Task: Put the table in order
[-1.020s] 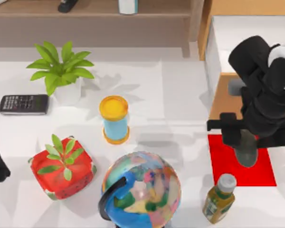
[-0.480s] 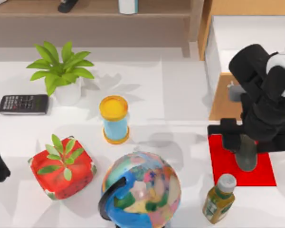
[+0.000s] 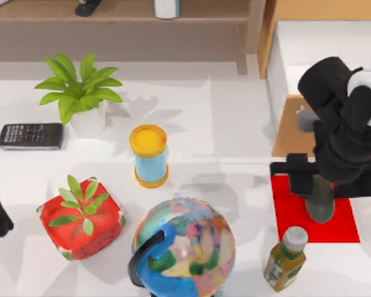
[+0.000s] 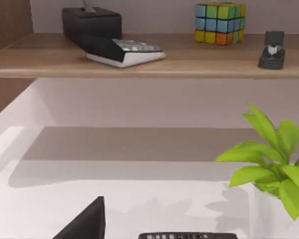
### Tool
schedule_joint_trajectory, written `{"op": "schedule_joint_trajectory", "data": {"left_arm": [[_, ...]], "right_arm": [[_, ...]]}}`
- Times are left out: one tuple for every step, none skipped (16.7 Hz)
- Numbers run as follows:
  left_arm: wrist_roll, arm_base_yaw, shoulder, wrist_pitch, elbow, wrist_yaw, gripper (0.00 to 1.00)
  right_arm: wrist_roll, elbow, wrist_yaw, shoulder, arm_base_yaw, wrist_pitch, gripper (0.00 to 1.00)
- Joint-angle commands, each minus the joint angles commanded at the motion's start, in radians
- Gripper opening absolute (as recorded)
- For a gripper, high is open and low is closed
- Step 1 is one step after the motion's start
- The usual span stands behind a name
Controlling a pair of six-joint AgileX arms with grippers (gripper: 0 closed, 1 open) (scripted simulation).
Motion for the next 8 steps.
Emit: {"op": "schedule_joint_trajectory", "data": {"left_arm": [[0.000,0.000,0.000,0.000,0.000,0.000,1.00],[0.000,0.000,0.000,0.000,0.000,0.000,1.00],[0.000,0.000,0.000,0.000,0.000,0.000,1.00],[0.000,0.000,0.000,0.000,0.000,0.000,1.00],[0.000,0.000,0.000,0.000,0.000,0.000,1.00],[0.000,0.000,0.000,0.000,0.000,0.000,1.00],[0.000,0.000,0.000,0.000,0.000,0.000,1.00],[0.000,0.000,0.000,0.000,0.000,0.000,1.00]], "right_arm": [[0.000,0.000,0.000,-0.003,0.002,0.000,0.00],[-0.001,0.000,0.000,-0.006,0.003,0.001,0.00],[-0.002,0.001,0.000,-0.010,0.005,0.001,0.00],[-0.002,0.001,-0.001,-0.013,0.007,0.001,0.00],[-0.003,0.002,-0.001,-0.015,0.008,0.002,0.00],[-0.004,0.002,-0.001,-0.018,0.010,0.002,0.00],[-0.004,0.003,-0.001,-0.020,0.011,0.002,0.00],[-0.005,0.004,0.000,-0.021,0.013,0.003,0.00]]}}
